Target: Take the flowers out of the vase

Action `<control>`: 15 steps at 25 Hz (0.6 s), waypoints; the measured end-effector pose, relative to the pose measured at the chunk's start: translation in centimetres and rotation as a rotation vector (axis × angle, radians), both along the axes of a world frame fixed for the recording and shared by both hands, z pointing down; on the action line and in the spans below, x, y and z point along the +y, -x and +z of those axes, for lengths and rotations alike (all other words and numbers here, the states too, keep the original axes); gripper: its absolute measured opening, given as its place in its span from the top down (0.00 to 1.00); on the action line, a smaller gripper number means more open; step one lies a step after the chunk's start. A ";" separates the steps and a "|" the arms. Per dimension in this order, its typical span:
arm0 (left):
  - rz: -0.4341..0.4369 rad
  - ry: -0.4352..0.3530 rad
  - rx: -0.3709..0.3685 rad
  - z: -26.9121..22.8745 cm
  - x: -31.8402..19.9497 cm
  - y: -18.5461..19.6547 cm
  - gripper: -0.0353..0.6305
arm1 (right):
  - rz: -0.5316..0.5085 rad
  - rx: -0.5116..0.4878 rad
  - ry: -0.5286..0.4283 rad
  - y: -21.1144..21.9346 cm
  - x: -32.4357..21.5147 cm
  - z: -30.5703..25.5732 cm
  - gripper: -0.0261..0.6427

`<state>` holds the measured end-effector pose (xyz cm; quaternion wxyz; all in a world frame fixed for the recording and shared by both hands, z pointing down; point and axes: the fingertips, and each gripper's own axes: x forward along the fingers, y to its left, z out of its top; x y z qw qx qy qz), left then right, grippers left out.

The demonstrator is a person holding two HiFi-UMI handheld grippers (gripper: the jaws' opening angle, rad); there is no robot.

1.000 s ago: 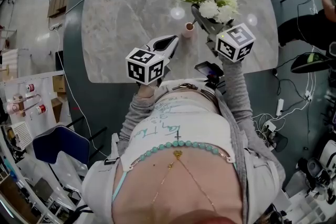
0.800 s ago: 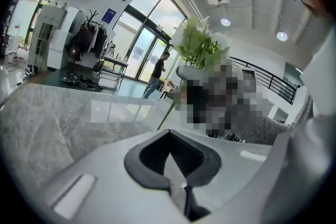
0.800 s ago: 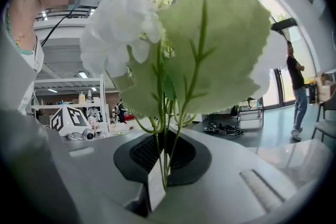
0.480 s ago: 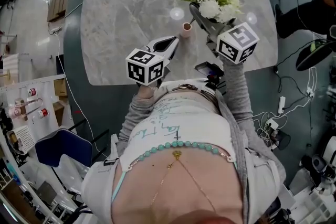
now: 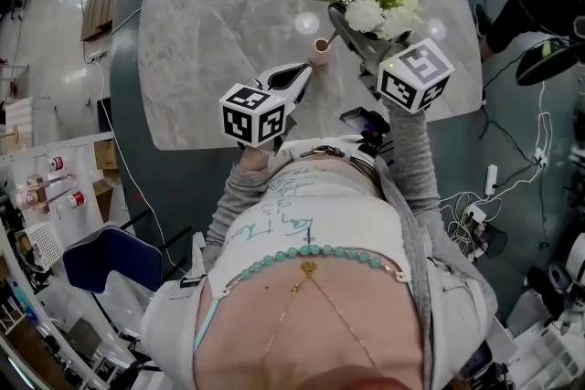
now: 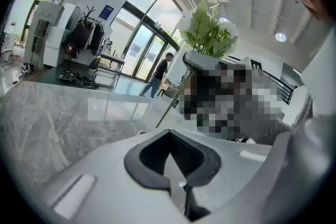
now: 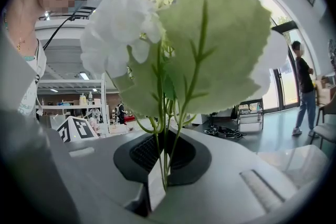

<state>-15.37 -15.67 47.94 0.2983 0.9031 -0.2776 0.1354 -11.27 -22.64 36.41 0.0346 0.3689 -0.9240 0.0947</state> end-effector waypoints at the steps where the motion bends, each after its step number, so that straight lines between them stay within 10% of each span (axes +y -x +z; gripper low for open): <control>1: 0.001 0.000 0.000 0.0 0.1 0.0 0.94 | -0.001 0.001 -0.002 0.0 0.1 -0.1 0.91; 15: 0.033 0.001 0.010 0.0 -0.3 -1.0 0.94 | 0.001 0.006 -0.018 0.1 0.7 -1.4 0.91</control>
